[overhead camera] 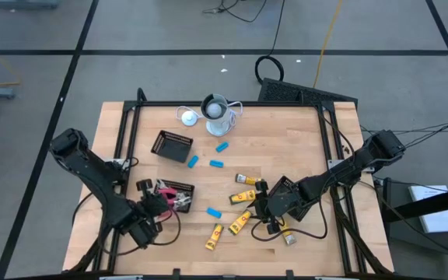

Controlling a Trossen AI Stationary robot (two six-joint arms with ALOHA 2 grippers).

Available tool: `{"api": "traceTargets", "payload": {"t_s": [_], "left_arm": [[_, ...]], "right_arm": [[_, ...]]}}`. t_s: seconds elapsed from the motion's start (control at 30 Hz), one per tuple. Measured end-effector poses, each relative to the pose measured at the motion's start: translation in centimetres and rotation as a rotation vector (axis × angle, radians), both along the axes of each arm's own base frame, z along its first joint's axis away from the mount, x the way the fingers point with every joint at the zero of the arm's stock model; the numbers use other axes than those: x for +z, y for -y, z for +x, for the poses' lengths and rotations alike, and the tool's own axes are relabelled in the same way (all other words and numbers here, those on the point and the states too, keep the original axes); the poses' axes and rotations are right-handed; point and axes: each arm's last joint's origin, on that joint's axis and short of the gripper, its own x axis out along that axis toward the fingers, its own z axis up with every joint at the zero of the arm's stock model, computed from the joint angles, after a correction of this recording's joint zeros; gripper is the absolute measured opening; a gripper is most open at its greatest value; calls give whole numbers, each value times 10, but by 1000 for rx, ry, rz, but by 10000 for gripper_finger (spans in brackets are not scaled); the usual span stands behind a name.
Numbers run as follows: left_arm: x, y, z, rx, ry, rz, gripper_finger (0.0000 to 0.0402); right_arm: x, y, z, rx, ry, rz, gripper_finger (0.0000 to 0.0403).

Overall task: Pick & Place School Supplies
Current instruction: Put the pink hole puncher into the bottom left black bin

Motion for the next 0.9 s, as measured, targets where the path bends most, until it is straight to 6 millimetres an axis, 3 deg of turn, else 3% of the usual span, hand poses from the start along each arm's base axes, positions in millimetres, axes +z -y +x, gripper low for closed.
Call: {"api": "traceTargets", "payload": {"t_s": [0.4, 0.67, 0.9], "left_arm": [[-29, -23, -3, 58, -96, 53, 35], [-33, -25, -3, 65, -102, 46, 37], [-33, -27, -4, 98, -94, 51, 154]], "right_arm": [[0, 0, 0, 0, 0, 0, 160], [0, 0, 0, 0, 0, 0, 160], [0, 0, 0, 1, 0, 0, 160]]}}
